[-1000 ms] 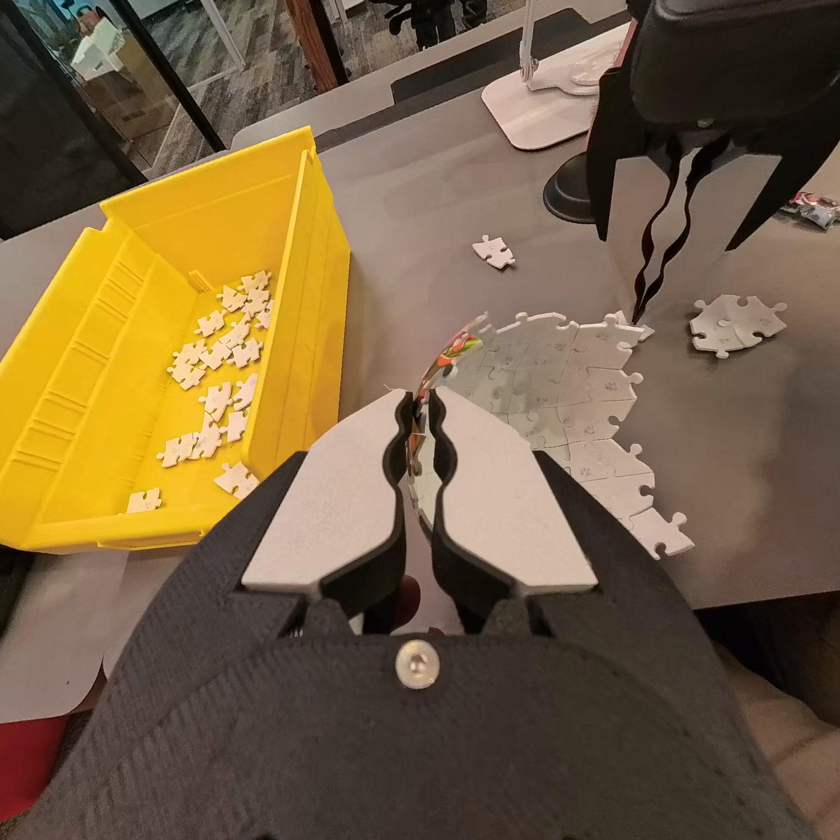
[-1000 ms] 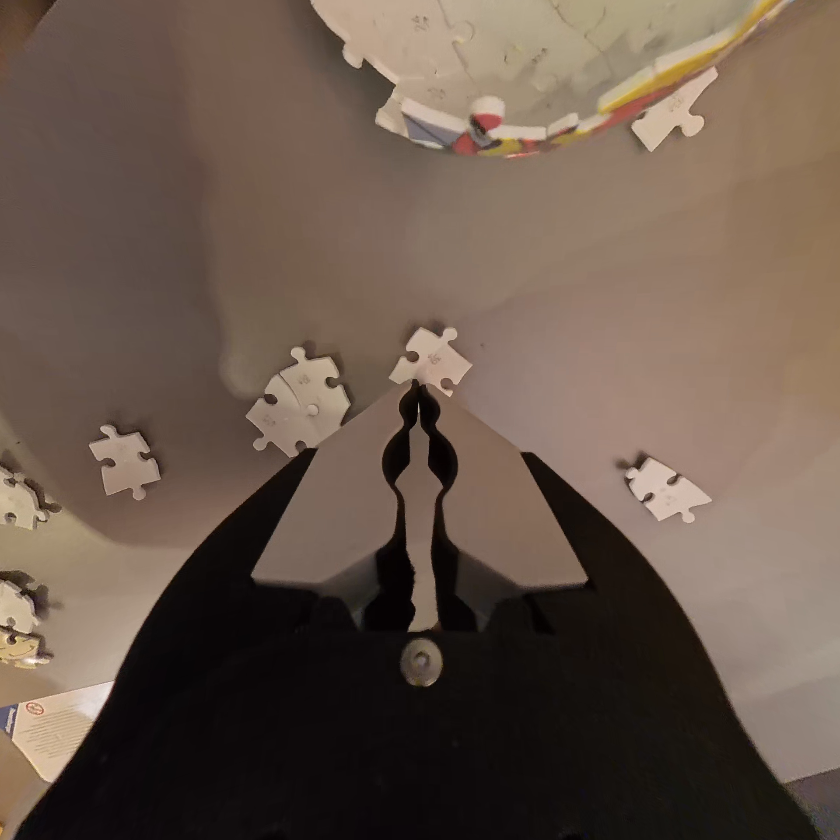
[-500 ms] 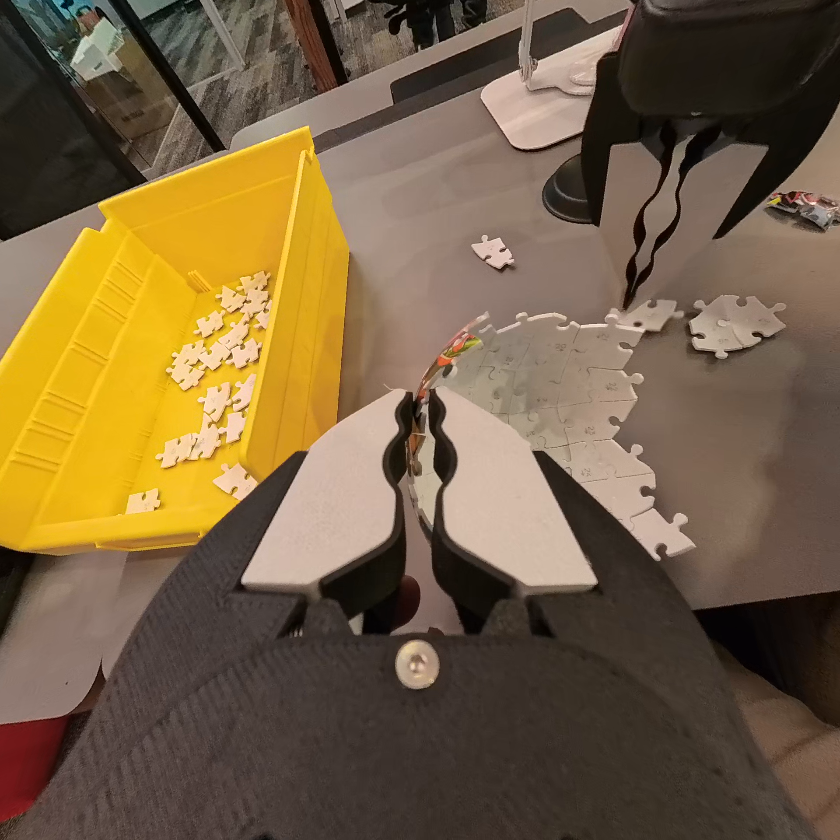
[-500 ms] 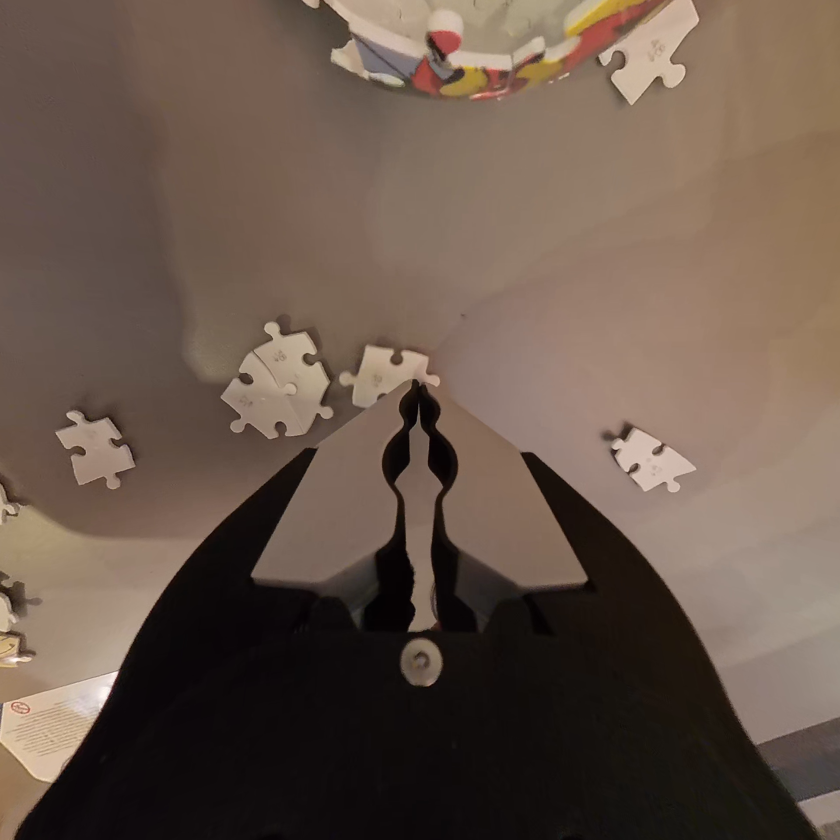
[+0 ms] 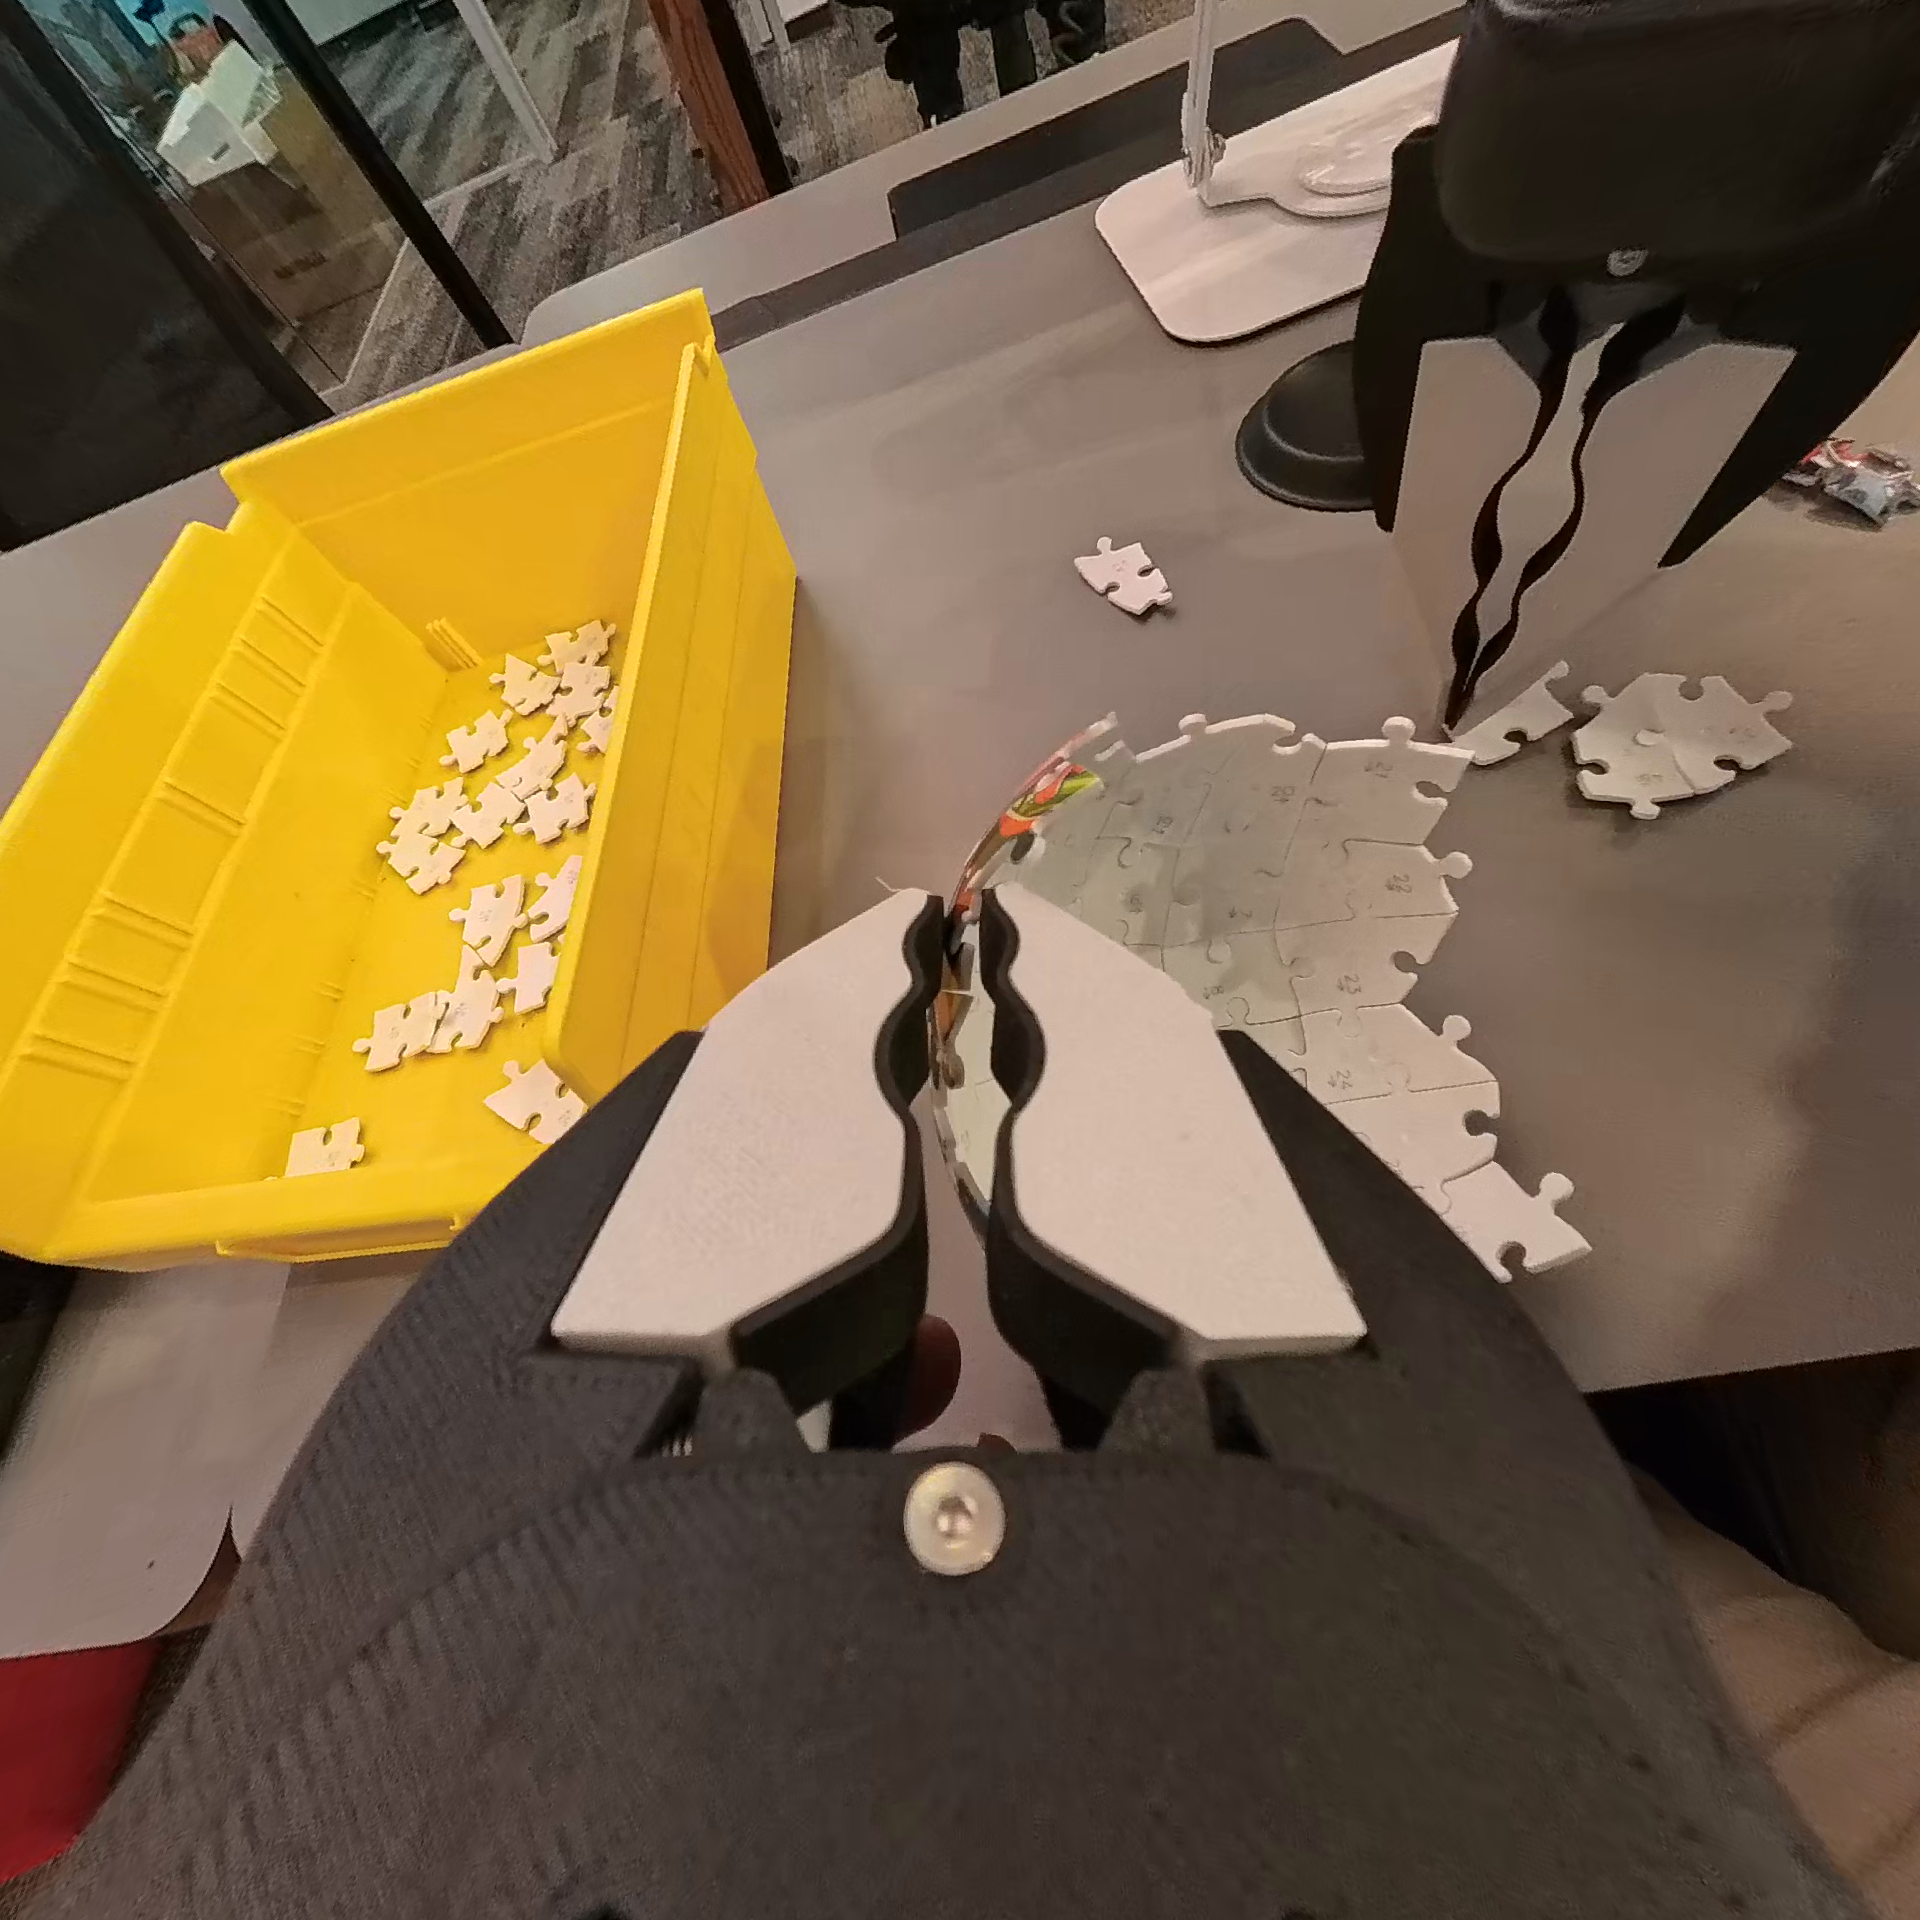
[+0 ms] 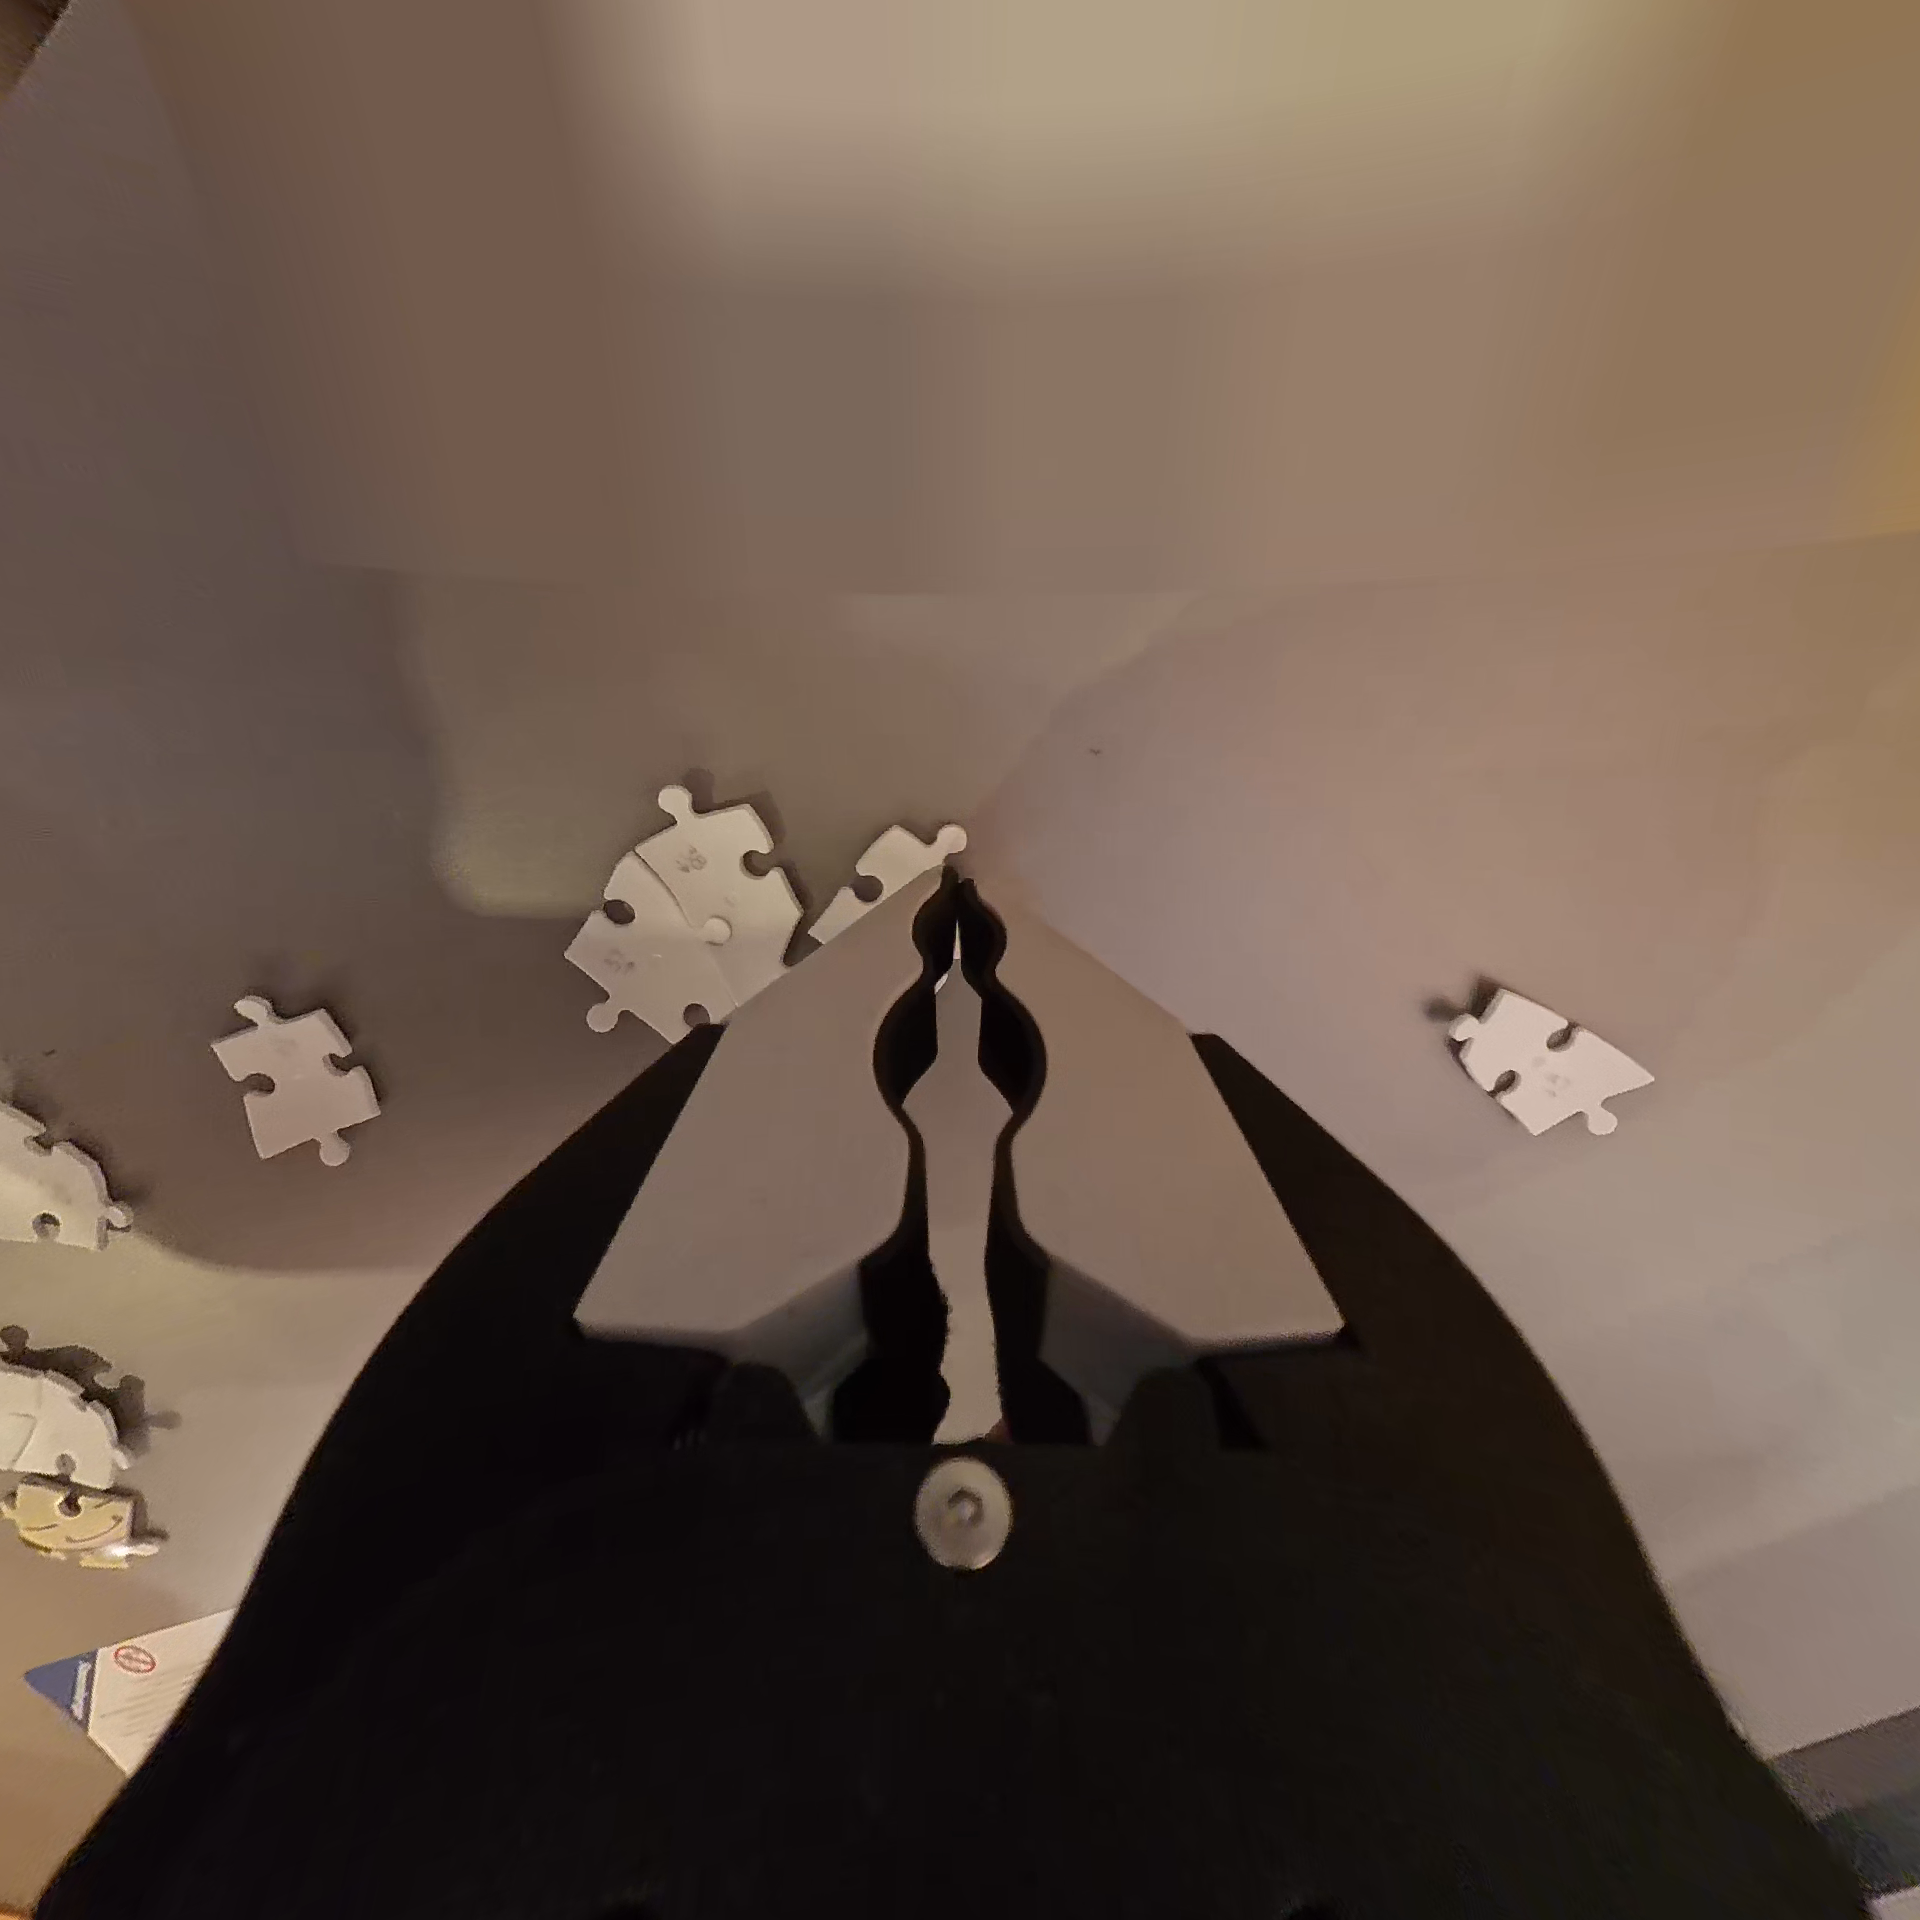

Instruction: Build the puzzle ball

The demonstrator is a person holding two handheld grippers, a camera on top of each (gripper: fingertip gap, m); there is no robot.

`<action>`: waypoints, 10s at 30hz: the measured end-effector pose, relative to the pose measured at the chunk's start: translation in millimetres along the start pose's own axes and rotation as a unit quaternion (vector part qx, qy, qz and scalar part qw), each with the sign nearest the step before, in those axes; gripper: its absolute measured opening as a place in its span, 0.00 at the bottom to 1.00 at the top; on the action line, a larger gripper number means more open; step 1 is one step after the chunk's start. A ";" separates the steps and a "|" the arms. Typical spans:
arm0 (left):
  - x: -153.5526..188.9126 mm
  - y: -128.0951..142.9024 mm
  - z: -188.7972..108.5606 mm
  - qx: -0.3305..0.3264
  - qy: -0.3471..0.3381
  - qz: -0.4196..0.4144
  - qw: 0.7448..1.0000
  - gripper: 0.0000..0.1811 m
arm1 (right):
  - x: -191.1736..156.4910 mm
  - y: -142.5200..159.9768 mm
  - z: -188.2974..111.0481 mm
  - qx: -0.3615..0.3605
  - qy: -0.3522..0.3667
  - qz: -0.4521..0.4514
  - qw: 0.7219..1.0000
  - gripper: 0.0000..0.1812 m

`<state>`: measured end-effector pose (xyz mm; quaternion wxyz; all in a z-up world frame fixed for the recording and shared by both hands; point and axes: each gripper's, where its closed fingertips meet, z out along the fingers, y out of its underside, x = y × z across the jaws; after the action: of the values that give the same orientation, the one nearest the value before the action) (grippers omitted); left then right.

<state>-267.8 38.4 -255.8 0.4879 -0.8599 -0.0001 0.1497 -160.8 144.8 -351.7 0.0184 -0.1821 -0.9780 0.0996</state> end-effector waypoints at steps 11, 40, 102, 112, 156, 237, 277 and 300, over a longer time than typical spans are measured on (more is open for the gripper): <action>2.0 -0.4 0.2 0.000 0.000 0.001 1.000 0.03 | 2.6 7.6 -1.5 0.004 0.011 0.052 0.999 0.00; 2.4 -0.4 0.5 0.000 0.001 0.004 1.000 0.03 | -1.9 3.5 -1.4 0.037 0.038 0.118 0.992 0.00; 1.7 -0.8 0.4 0.001 0.002 0.005 1.000 0.03 | -17.9 -14.9 2.2 0.054 0.013 0.163 0.985 0.00; 2.3 -0.8 0.5 0.001 0.003 0.006 1.000 0.03 | -18.9 -15.8 -2.3 0.063 0.019 0.163 0.984 0.00; 2.8 -1.0 0.5 0.001 0.004 0.007 1.000 0.03 | -30.9 -13.4 -0.4 0.064 0.003 0.160 0.985 0.00; 1.9 -0.7 0.3 0.000 0.003 0.012 1.000 0.03 | -18.3 -26.5 -0.5 0.067 0.034 0.099 0.992 0.00; 3.5 -1.0 -0.2 0.000 0.004 0.012 1.000 0.03 | -46.3 -3.7 -0.4 0.029 0.041 0.115 0.992 0.00; 5.2 -1.5 0.4 0.001 -0.001 0.018 1.000 0.03 | -44.8 16.4 -32.2 0.105 0.119 0.234 0.959 0.00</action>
<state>-262.7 40.3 -256.0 0.4857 -0.8593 0.0151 0.1594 -110.9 149.8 -323.5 0.1301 -0.4135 -0.8828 0.1809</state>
